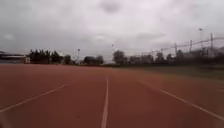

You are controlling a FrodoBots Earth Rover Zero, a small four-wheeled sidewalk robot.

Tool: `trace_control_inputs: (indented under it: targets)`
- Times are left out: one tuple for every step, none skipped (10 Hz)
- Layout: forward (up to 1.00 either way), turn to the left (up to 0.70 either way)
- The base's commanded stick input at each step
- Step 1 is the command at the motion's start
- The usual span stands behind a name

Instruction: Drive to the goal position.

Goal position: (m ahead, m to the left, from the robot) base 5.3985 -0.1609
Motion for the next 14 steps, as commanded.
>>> trace_control_inputs:
  targets:
    - [0.70,0.00]
    - [0.70,0.00]
    - [0.70,0.00]
    - [0.70,0.00]
    - [0.70,0.00]
    - [0.70,0.00]
    - [0.70,0.00]
    - [0.70,0.00]
    - [0.70,0.00]
    - [0.70,0.00]
    - [0.70,0.00]
    - [0.70,0.00]
    - [0.70,0.00]
    - [0.70,0.00]
